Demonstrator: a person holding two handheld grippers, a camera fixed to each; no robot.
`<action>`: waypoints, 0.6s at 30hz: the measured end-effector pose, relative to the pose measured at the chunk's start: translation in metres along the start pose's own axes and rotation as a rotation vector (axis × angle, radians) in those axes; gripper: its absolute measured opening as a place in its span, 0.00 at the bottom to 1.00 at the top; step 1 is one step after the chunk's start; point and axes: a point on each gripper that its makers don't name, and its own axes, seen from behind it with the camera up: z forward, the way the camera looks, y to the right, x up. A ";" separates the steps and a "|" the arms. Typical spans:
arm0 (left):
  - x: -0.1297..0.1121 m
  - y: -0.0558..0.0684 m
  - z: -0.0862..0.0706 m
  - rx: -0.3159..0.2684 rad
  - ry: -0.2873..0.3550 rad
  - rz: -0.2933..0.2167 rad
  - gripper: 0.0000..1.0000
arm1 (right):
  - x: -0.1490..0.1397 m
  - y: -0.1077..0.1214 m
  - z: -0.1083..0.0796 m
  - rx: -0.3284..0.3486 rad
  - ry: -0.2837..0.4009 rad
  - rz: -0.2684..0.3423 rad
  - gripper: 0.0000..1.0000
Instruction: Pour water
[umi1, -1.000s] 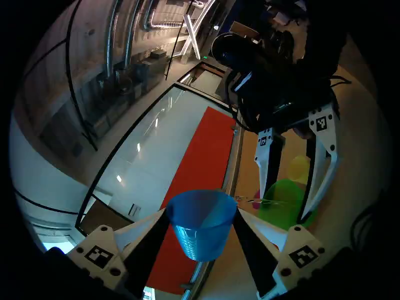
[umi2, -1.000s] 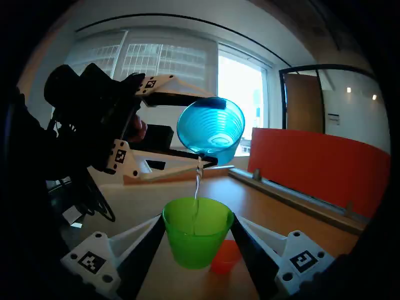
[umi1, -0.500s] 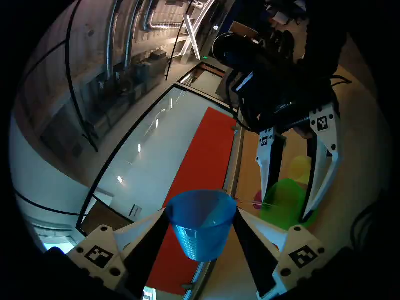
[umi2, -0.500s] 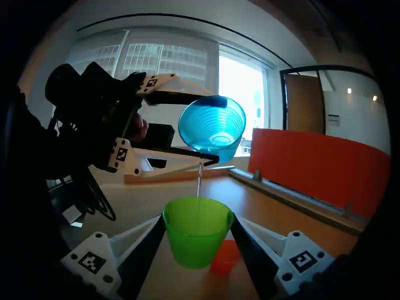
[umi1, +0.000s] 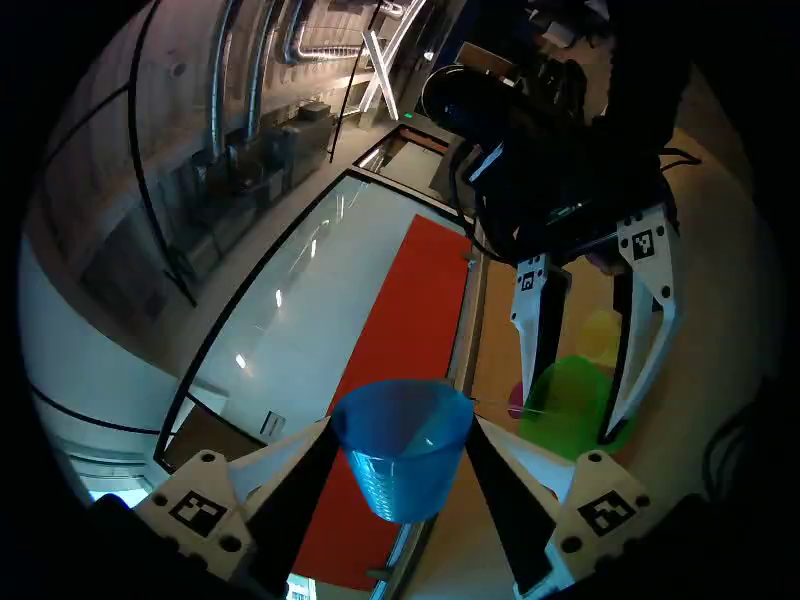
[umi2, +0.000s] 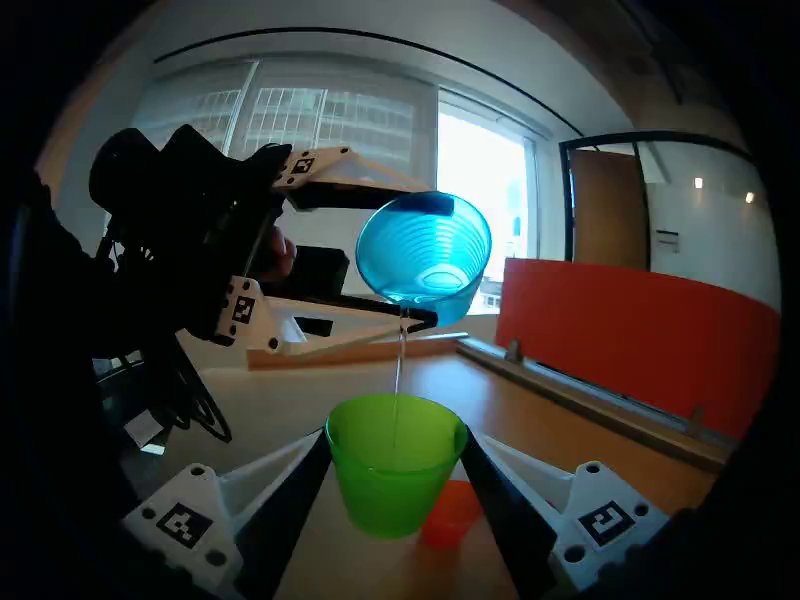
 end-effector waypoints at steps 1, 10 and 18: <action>0.000 0.000 0.000 0.000 0.000 0.004 0.86 | 0.000 0.000 0.000 0.000 0.000 0.000 0.92; 0.002 -0.001 -0.001 0.000 -0.001 0.016 0.86 | 0.000 0.000 -0.001 0.002 0.001 -0.001 0.92; 0.003 -0.001 -0.001 0.000 0.001 0.029 0.86 | -0.001 0.000 -0.001 0.001 0.001 -0.001 0.92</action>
